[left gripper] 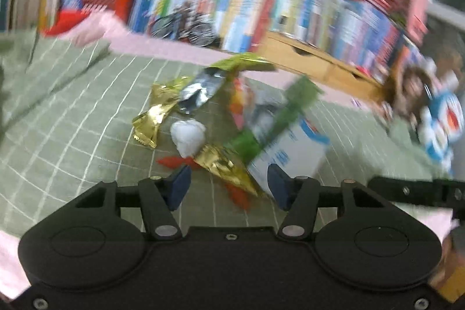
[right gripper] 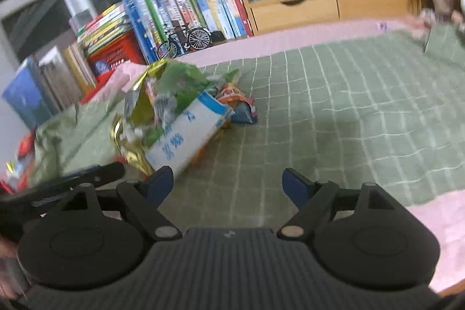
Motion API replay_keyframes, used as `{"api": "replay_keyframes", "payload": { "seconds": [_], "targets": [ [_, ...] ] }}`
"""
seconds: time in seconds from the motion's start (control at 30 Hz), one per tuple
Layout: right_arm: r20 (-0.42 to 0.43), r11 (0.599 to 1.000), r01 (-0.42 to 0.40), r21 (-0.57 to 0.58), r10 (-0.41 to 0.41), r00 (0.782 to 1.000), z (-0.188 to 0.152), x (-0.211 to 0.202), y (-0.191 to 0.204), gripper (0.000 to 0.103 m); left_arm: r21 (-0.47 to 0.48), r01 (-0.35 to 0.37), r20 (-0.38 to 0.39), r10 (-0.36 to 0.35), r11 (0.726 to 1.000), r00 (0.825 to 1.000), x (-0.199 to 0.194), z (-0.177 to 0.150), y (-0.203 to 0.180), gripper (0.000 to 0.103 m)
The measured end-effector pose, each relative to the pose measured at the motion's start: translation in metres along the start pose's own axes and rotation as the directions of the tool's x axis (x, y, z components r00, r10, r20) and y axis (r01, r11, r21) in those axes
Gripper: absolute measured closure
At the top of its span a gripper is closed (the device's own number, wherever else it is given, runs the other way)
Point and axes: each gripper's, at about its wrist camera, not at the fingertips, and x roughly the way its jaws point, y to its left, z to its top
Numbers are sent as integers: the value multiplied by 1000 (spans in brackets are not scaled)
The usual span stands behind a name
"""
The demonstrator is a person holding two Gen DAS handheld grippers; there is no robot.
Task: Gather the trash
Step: 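Grasp the gold foil wrapper with the left tool while the right tool grasps the white Bag paper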
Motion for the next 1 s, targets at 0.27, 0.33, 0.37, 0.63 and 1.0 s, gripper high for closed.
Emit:
{"api": "replay_keyframes", "payload": {
  "seconds": [0.27,0.33,0.37,0.63,1.0],
  "targets": [
    [-99,996,14,83,-6,995,41,53,18,17,-142,-8,0,8,990,1000,40,5,14,59],
    [-116,995,38,87,-28,993,48,70,24,18,-132,-22,8,24,991,1000,42,5,11,71],
    [-119,995,51,89,-40,992,51,77,27,18,-118,-29,17,31,993,999,42,5,10,72],
    [-153,991,99,95,-84,985,50,110,40,30,14,-29,70,28,999,997,23,3,-3,77],
    [-115,995,92,34,-88,989,50,89,39,72,57,-15,101,9,998,995,4,3,-3,78]
  ]
}}
